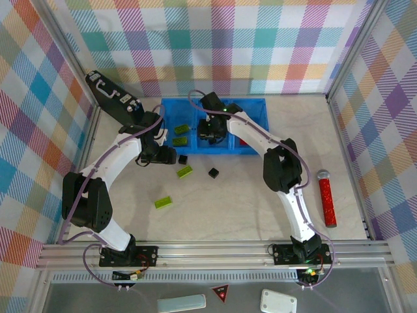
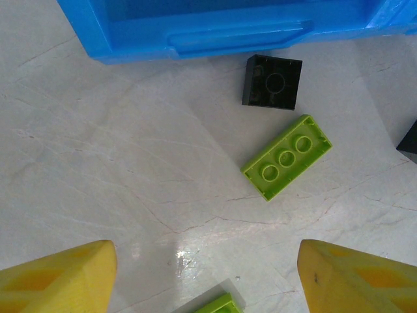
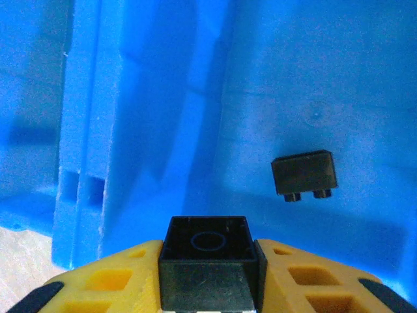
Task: Sort the legos into containers by color
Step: Place the lego in the container.
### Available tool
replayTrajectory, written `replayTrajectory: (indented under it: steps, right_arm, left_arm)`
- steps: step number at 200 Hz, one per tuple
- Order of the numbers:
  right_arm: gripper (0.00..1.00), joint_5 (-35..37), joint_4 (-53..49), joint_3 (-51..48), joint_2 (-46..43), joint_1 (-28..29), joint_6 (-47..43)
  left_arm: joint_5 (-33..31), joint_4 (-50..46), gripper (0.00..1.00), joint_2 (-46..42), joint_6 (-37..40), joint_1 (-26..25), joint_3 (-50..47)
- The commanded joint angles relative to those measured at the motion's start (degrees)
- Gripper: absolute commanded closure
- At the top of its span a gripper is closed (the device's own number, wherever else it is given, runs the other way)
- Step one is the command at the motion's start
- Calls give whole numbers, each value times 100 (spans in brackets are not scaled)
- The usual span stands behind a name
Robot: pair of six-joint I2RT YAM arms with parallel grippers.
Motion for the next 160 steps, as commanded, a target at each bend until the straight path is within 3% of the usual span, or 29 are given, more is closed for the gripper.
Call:
replayTrajectory:
  steps: [1, 97, 160]
  right_arm:
    - [60, -232, -130, 319, 225, -48, -119]
    - [57, -226, -251, 729, 822, -74, -13]
    - [55, -176, -540, 811, 506, -66, -157]
  left_arm:
    - [-61, -12, 27, 69, 109, 45, -61]
    - [-45, 14, 27, 95, 86, 45, -91]
    - [-45, 5, 27, 114, 85, 45, -84]
